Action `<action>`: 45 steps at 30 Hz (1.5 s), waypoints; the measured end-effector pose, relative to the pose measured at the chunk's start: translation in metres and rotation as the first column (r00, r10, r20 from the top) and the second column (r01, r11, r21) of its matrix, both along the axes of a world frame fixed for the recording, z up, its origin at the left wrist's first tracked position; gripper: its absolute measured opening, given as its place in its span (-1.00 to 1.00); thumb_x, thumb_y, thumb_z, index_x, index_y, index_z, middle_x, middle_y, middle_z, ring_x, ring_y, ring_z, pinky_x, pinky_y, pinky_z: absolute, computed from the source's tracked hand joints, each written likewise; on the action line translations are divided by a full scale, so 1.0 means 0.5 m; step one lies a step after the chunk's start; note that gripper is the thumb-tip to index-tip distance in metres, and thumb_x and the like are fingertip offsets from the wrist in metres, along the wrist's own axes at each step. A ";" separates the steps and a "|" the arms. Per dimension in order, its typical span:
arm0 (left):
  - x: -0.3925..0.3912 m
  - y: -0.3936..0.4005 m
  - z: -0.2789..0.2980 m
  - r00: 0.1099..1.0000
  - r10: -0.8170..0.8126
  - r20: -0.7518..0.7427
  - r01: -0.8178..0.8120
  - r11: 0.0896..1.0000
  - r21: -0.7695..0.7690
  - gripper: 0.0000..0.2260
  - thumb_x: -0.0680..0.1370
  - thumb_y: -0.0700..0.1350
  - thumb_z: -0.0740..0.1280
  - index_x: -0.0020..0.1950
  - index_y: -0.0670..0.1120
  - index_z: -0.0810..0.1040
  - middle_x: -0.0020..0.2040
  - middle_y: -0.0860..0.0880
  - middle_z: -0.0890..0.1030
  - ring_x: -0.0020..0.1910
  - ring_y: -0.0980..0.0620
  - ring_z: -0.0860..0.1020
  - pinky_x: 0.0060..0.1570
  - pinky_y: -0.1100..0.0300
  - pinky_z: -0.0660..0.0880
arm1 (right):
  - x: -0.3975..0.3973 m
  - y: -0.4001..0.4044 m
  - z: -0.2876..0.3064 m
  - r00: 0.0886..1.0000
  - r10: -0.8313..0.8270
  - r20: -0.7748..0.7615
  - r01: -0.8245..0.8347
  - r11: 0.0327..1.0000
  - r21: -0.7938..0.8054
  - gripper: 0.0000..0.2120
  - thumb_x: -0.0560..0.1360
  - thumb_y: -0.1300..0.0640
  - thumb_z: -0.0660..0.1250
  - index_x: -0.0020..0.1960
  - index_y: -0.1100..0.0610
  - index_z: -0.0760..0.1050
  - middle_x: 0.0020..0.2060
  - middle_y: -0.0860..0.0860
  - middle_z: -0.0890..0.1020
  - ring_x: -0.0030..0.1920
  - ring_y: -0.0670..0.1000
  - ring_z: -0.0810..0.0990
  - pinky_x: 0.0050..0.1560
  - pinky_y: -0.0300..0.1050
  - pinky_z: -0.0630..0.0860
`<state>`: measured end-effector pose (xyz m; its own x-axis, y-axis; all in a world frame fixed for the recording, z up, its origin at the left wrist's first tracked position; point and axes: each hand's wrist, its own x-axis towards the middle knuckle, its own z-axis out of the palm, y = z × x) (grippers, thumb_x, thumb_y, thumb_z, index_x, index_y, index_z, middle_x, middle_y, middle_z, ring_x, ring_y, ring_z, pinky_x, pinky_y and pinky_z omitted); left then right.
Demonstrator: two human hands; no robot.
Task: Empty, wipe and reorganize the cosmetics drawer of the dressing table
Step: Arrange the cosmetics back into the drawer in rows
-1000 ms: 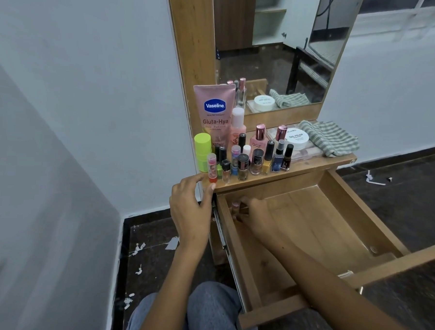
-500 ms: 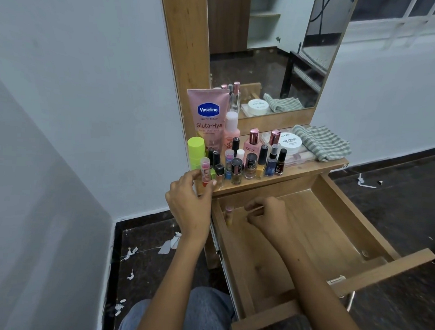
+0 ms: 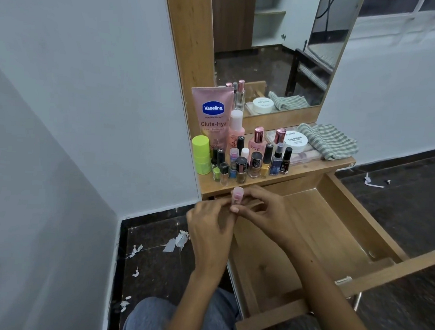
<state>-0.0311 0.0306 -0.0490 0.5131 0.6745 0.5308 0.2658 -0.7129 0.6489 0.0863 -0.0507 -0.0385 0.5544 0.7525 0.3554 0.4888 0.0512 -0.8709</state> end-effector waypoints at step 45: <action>0.034 0.044 0.041 0.998 0.013 0.063 -0.037 0.916 0.400 -0.93 0.45 -0.17 0.48 -0.13 -0.12 0.62 -0.10 0.00 0.64 -0.04 0.00 0.51 -0.08 0.25 0.26 | 0.023 -0.005 -0.015 0.939 -0.152 0.308 0.166 0.986 -0.021 -0.63 0.32 0.09 0.54 0.09 0.13 0.59 -0.10 -0.06 0.59 -0.31 -0.13 0.54 -0.23 -0.38 0.48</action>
